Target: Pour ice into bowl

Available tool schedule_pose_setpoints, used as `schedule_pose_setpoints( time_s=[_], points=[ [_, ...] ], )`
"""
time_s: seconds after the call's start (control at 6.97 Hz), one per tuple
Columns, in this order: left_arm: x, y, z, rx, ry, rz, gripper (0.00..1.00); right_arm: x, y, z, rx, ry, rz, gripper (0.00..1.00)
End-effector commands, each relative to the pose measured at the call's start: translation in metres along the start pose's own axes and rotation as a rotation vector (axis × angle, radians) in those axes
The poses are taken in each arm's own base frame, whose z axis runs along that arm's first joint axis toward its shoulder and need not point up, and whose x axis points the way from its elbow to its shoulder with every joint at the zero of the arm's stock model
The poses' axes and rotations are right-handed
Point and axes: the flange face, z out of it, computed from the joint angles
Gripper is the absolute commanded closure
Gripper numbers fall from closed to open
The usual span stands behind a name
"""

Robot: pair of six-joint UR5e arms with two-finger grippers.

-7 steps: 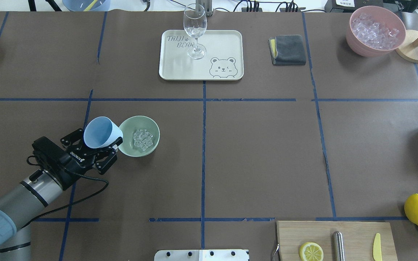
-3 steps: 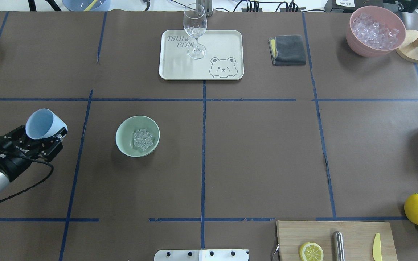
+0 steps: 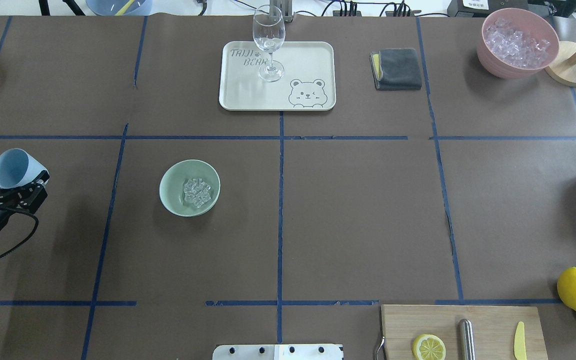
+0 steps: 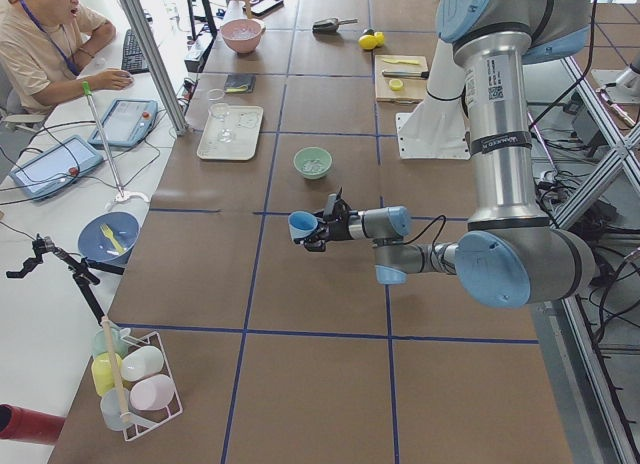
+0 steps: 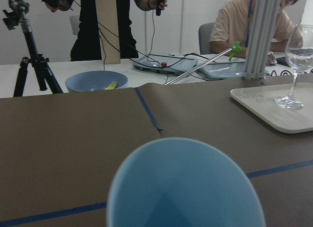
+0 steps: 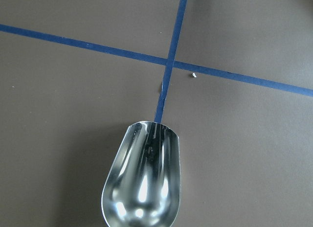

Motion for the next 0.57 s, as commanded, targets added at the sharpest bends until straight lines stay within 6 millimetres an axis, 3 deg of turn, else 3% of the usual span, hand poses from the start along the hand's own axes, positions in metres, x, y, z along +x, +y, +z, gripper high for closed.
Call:
schedule_pose_setpoints(
  time_s=[0.0,0.43],
  points=[
    [-0.017,0.021,0.006,-0.029,-0.032,-0.005,1.0,-0.001,0.0,-0.001,0.001,0.0,0.001,0.0],
    [-0.024,0.032,0.009,-0.041,-0.06,-0.104,1.0,-0.001,0.0,-0.001,0.001,-0.001,0.001,0.0]
  ],
)
